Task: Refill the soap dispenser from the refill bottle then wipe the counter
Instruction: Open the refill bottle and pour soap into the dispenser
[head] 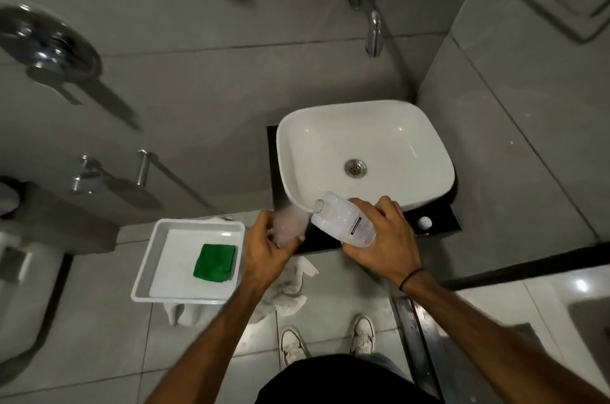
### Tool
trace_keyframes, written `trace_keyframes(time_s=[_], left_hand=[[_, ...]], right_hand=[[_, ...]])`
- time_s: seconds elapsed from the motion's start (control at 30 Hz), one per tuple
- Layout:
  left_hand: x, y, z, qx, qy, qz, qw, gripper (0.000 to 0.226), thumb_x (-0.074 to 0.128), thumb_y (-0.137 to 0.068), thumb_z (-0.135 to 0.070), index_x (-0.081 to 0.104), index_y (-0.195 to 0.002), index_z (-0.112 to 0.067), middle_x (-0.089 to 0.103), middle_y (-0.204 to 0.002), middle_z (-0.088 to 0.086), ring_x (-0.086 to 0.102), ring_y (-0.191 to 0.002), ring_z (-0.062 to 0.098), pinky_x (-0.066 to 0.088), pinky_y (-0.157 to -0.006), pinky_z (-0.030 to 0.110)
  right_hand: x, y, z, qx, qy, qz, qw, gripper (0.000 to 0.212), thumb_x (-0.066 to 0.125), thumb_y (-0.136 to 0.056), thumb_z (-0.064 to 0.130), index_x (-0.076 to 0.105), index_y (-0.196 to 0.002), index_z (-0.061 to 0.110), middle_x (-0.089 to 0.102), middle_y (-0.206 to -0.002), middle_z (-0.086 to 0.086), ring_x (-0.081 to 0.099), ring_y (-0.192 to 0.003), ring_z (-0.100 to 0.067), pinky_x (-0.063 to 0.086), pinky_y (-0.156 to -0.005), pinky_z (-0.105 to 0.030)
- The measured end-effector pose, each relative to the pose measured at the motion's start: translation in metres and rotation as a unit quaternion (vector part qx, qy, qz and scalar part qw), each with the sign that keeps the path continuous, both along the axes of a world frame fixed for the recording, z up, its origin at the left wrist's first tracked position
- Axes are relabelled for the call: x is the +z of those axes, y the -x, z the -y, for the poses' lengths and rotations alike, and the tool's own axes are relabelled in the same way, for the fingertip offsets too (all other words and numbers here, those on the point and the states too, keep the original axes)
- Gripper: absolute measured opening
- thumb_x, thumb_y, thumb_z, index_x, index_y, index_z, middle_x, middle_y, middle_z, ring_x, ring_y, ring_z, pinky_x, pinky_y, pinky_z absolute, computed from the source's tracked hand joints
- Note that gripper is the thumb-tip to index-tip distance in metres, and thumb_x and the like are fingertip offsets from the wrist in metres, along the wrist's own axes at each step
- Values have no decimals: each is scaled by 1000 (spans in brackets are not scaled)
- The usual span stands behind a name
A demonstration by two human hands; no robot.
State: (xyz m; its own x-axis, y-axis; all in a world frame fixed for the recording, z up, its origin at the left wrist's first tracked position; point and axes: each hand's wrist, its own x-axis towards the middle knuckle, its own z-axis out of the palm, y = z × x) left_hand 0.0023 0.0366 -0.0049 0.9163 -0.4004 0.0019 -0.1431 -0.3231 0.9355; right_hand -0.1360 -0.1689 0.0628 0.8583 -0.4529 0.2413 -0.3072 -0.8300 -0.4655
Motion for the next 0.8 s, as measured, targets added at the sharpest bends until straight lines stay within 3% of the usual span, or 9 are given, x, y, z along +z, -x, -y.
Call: trace_keyframes(time_s=[0.23,0.43,0.57,0.8], left_hand=[[54,-20,-9,11,59,72,996,48,91,-72,-43,61,-109,-40,73,-108,-21,70,-99,3,55,-74,11],[71,-22,-14,23,75,88,993,47,89,-70,-53,62,-107,-44,72,-107,-24,69,-98,-1,55,-73,10],[72,-21,-15,27,78,92,992,45,88,-69,-55,62,-104,-45,72,-106,-25,69,-97,1,56,-71,13],[70,-19,-11,41,76,93,992,44,90,-68,-52,63,-102,-44,73,-102,-25,70,-94,1,60,-71,21]], right_hand=[[53,-45,5,47,95,0,994,82,76,-57,56,59,-132,29,47,-97,-2,50,-90,-22,50,-66,-36],[78,-63,10,87,163,-13,983,84,74,-59,62,59,-134,27,50,-95,-4,50,-87,-21,44,-66,-29],[87,-65,11,102,190,-25,976,83,78,-57,59,61,-132,26,53,-97,-7,53,-88,-23,51,-68,-34],[102,-66,14,106,238,-44,965,82,83,-57,56,63,-132,28,57,-102,-9,55,-90,-25,48,-73,-35]])
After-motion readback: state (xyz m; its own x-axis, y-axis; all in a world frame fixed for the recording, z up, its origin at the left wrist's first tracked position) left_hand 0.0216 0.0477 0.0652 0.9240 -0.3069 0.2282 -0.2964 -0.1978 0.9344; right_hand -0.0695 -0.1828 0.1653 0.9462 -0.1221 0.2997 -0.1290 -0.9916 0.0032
